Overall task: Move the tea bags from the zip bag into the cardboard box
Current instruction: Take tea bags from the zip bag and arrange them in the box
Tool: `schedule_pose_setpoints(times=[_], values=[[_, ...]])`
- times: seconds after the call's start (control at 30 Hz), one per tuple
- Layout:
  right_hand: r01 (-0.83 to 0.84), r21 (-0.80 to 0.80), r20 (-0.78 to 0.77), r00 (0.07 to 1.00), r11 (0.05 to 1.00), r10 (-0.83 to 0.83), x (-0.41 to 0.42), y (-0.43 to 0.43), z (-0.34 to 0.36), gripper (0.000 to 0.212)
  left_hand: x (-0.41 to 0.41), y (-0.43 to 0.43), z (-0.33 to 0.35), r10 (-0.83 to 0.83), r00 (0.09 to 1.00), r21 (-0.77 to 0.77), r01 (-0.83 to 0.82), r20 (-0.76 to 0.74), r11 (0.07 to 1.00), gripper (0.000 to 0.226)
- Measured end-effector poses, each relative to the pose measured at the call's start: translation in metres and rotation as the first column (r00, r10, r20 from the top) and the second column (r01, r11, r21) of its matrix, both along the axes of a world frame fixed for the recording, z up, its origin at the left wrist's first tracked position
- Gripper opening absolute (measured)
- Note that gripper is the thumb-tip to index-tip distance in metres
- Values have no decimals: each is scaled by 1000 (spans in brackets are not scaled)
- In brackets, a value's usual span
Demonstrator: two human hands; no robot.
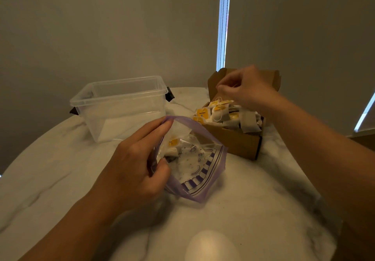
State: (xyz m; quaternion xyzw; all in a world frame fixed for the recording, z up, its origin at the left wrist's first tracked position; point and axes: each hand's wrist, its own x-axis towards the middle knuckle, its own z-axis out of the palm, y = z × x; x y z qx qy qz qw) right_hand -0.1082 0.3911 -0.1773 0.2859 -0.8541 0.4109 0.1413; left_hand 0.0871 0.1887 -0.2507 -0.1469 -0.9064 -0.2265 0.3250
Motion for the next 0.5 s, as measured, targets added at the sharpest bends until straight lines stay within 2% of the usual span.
schedule_pose_setpoints(times=[0.13,0.27,0.37,0.5], values=[[-129,-172,8,991,977,132,59,17,-12,9,0,2,1,35,999,-17,-35,-20,999,69],[-235,-201,30,969,951,246,107,20,-25,9,2,5,3,48,999,-43,-49,-20,998,70],[-285,-139,43,955,948,293,127,11,-39,10,2,6,2,51,999,-71,-52,-11,996,71],[-239,78,56,970,968,235,139,-8,-56,18,3,8,3,51,999,-97,-52,-19,994,71]])
